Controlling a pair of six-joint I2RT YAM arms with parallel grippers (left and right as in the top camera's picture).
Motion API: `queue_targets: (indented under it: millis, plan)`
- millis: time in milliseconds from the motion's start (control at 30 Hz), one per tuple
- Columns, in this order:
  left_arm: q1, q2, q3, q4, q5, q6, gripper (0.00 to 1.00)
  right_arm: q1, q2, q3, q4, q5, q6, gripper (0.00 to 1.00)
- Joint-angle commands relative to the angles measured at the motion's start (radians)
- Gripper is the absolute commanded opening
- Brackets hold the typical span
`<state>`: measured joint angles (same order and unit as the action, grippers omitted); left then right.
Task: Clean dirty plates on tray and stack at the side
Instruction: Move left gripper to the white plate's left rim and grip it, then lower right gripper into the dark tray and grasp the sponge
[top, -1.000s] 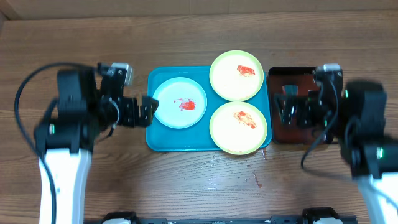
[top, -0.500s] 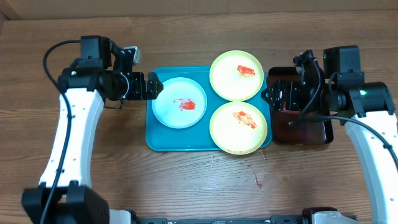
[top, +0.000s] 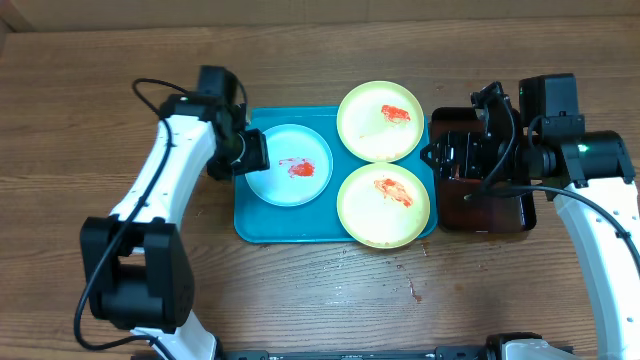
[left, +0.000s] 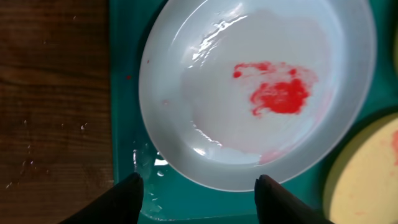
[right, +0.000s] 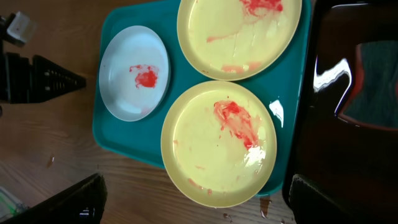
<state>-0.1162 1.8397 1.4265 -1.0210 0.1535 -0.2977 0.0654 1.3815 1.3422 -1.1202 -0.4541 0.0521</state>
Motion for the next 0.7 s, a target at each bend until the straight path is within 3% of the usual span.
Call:
queue_targets:
  millis: [0, 233, 533, 667]
  plan:
    - [-0.002, 0.026, 0.016, -0.003, -0.146, -0.085, 0.59, -0.006, -0.002, 0.020, 0.013, 0.012, -0.004, 0.95]
    - [-0.002, 0.077, 0.016, 0.043, -0.155, -0.143, 0.53, -0.006, 0.018, 0.019, 0.014, 0.053, -0.004, 0.92]
    - [-0.002, 0.195, 0.016, 0.084, -0.069, -0.178, 0.36, -0.006, 0.037, 0.018, 0.010, 0.053, -0.004, 0.88]
    - [0.000, 0.220, 0.016, 0.089, -0.080, -0.177, 0.36, -0.006, 0.037, 0.018, 0.010, 0.053, -0.004, 0.88]
